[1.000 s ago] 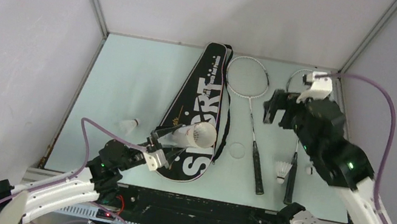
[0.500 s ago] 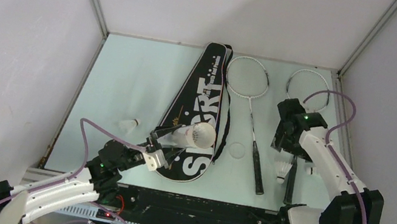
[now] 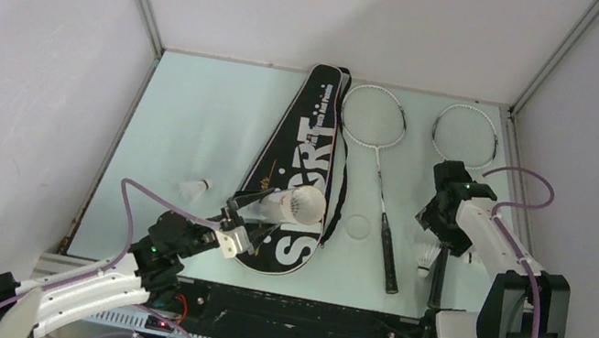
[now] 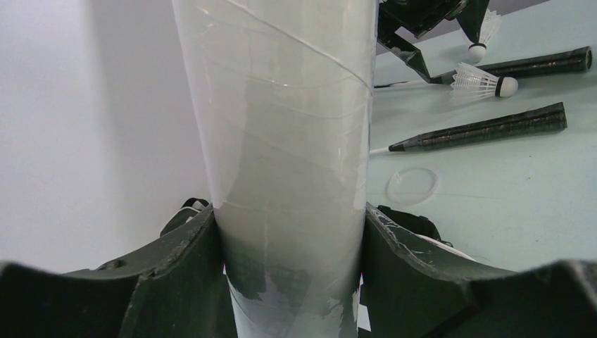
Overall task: Pack up the badminton gear
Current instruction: Pick up the shuttlecock at the center of the board.
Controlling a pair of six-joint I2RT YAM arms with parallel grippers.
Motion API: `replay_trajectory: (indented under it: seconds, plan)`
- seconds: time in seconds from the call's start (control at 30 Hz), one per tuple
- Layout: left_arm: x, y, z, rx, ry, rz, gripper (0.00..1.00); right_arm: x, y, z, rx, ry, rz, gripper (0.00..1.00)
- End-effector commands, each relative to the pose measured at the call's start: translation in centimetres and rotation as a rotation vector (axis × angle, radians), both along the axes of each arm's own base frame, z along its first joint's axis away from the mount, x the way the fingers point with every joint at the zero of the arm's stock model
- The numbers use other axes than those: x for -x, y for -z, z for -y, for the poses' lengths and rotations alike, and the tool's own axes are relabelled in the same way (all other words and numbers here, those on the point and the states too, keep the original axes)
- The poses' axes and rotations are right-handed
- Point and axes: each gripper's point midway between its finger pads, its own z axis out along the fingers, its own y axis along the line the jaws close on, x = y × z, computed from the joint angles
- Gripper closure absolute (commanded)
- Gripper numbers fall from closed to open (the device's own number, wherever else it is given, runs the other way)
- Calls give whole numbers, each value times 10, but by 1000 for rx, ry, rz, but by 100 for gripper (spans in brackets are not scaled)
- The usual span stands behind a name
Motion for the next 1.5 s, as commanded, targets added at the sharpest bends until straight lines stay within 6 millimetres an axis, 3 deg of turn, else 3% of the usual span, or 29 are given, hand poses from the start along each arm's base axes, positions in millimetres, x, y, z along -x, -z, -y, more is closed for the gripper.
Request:
replay_trajectory:
  seconds: [0.0, 0.43, 0.7, 0.83, 1.07, 1.13, 1.3, 1.43, 1.47]
  plan:
    - [1, 9, 1, -10, 9, -44, 49, -20, -3, 5, -3, 105, 111, 15]
    - [-1, 12, 2, -23, 5, -51, 49, 2, 18, 18, 73, 91, -22, 36]
    - [-2, 14, 2, -32, 1, -56, 49, -3, 33, 11, 43, 56, -41, 51]
    - [-2, 14, 2, -31, 0, -55, 49, -7, 36, 6, 15, 40, -29, 62]
    - [-2, 14, 1, -35, -1, -58, 49, -14, 32, -4, -24, 3, 10, 91]
    - [-1, 13, 1, -33, -1, -55, 49, -17, 27, -8, -37, -13, 36, 99]
    - [-2, 14, 0, -32, -8, -56, 49, -25, 5, -16, -68, -63, 129, 100]
    - [-2, 13, 0, -28, -7, -53, 49, -36, -32, -25, -85, -159, 290, 100]
    - [-2, 13, 0, -29, -7, -54, 49, -40, -51, -31, -91, -207, 369, 100]
